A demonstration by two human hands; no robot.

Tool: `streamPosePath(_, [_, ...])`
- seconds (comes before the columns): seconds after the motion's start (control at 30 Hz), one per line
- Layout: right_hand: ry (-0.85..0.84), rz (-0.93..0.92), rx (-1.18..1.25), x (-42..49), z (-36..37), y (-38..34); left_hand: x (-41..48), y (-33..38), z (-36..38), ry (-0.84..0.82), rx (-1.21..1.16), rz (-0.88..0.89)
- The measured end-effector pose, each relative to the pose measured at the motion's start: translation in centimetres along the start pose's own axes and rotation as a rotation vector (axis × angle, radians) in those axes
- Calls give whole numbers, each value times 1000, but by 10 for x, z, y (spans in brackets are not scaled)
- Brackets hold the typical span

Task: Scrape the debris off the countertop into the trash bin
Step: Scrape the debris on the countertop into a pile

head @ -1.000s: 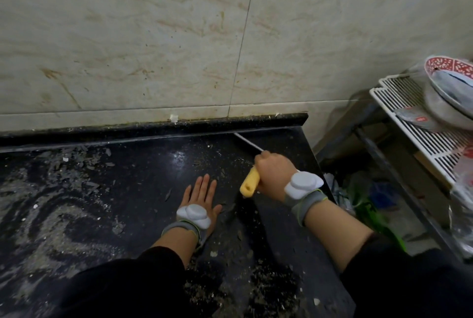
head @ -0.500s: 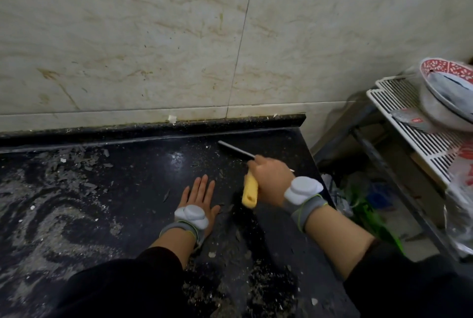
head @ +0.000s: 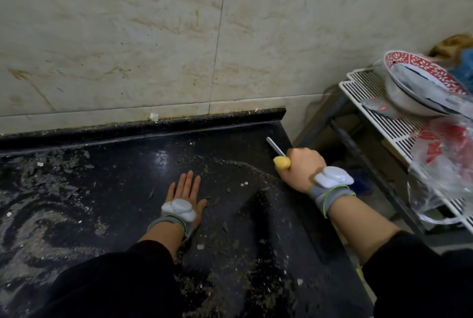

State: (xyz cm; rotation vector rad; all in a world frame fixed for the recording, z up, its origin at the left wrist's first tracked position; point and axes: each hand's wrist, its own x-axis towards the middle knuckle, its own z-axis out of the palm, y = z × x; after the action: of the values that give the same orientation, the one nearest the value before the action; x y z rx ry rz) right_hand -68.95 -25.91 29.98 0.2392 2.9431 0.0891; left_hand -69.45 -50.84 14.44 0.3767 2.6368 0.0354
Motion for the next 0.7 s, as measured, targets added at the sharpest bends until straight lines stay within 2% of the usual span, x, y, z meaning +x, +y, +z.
streamPosePath(0.23, [-1, -200, 55, -47, 8, -62, 3, -4, 4, 18, -31, 9])
streamPosePath(0.37, [61, 0, 148, -40, -14, -46, 5, -4, 6, 34, -18, 2])
streamPosePath(0.43, [83, 72, 107, -30, -21, -28, 4, -4, 7, 31, -27, 9])
streamPosePath(0.6, [18, 126, -3, -26, -7, -8, 4, -5, 9, 49, -40, 9])
streamPosePath(0.7, [11, 34, -18, -42, 9, -31, 5, -6, 8, 45, -42, 18])
